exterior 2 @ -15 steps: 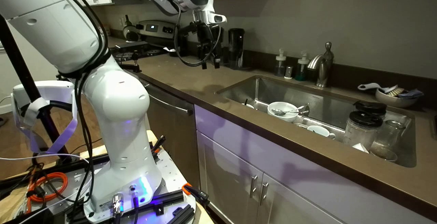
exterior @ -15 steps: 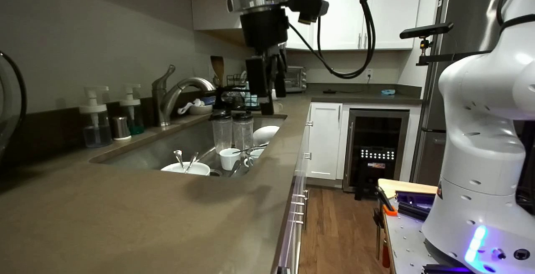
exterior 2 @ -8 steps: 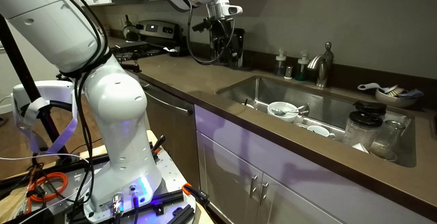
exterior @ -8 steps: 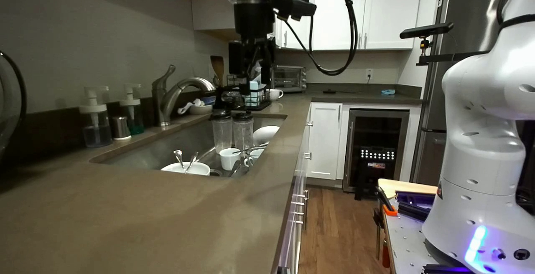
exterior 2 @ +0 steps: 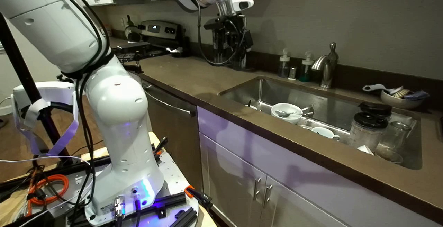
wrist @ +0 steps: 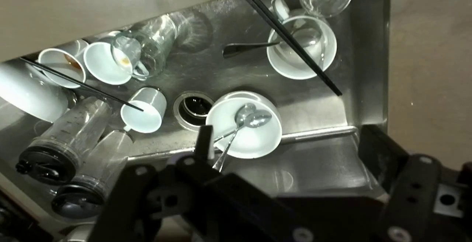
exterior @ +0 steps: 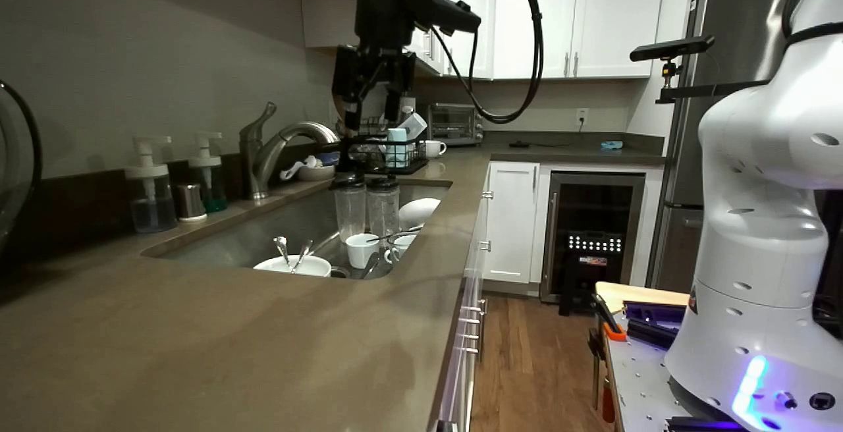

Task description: Open the tap

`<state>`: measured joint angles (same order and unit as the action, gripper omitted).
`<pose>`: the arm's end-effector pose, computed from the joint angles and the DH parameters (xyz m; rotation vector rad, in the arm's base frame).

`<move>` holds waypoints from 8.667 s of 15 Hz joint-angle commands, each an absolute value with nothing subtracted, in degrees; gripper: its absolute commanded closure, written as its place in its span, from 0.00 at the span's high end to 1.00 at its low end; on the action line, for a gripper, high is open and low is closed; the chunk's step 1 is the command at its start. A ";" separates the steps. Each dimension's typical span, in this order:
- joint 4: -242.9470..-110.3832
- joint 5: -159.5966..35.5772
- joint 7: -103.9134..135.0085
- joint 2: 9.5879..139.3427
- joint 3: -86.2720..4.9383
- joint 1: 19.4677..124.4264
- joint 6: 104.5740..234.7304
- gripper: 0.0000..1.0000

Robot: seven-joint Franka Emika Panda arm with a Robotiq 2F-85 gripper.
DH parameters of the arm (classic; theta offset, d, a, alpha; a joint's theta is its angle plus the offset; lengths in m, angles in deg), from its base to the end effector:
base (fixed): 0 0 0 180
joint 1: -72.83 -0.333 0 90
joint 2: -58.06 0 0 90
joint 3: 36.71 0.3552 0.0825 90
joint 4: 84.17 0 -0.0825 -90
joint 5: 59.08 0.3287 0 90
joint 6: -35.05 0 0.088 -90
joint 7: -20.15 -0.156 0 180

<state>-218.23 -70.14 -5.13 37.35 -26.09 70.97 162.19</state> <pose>0.4020 0.0818 0.5088 2.9577 -0.1904 0.4378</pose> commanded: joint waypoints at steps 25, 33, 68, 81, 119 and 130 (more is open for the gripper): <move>-200.40 -74.87 11.35 57.80 -36.47 76.95 193.00 1.00; -194.52 -69.68 17.26 65.81 -39.01 76.89 199.70 1.00; -189.97 -98.98 -12.81 73.54 -50.13 64.55 205.97 0.39; -177.78 -79.30 4.29 79.21 -41.34 73.05 194.03 0.04; -162.64 -81.58 -1.11 91.06 -47.23 72.39 199.59 0.03; -158.51 -83.83 -4.94 92.81 -53.12 68.98 199.62 0.04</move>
